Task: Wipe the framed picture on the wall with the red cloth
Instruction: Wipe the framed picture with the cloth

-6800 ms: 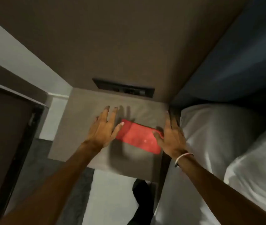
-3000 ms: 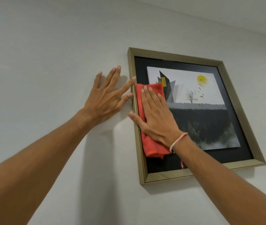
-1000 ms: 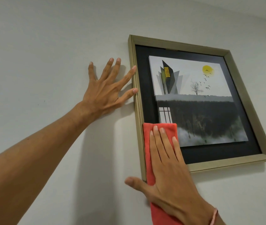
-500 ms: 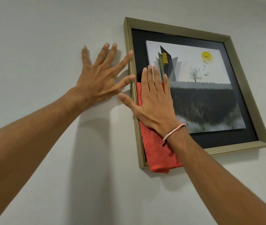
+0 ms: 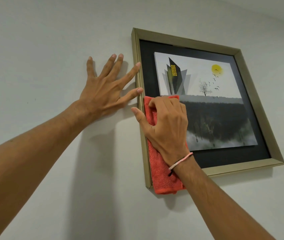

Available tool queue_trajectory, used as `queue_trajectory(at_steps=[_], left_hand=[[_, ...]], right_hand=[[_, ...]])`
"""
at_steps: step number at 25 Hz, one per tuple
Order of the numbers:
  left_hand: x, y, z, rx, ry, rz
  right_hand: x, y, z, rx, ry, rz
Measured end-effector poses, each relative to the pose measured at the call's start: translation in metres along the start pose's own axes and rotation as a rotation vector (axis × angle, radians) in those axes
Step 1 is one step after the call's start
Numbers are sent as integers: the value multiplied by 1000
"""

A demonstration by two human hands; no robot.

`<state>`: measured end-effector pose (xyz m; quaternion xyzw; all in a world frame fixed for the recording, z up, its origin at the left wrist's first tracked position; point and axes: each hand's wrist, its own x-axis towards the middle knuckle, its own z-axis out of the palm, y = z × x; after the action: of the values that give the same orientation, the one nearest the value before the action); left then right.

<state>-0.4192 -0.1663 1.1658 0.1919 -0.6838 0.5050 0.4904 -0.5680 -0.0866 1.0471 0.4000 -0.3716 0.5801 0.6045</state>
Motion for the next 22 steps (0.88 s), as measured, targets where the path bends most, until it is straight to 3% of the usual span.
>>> queue_trajectory(at_steps=[2, 6, 16, 22], left_hand=[[0, 1, 0, 4, 0, -1], [-1, 0, -1, 8, -13, -9], [-1, 1, -4, 2, -37, -8], [-3, 1, -3, -2, -28, 2]], right_hand=[[-17, 3, -9, 83, -80, -3], [-54, 6, -20, -12, -504, -18], [-5, 9, -2, -60, -538, -39], [-74, -6, -52, 20, -682, 26]])
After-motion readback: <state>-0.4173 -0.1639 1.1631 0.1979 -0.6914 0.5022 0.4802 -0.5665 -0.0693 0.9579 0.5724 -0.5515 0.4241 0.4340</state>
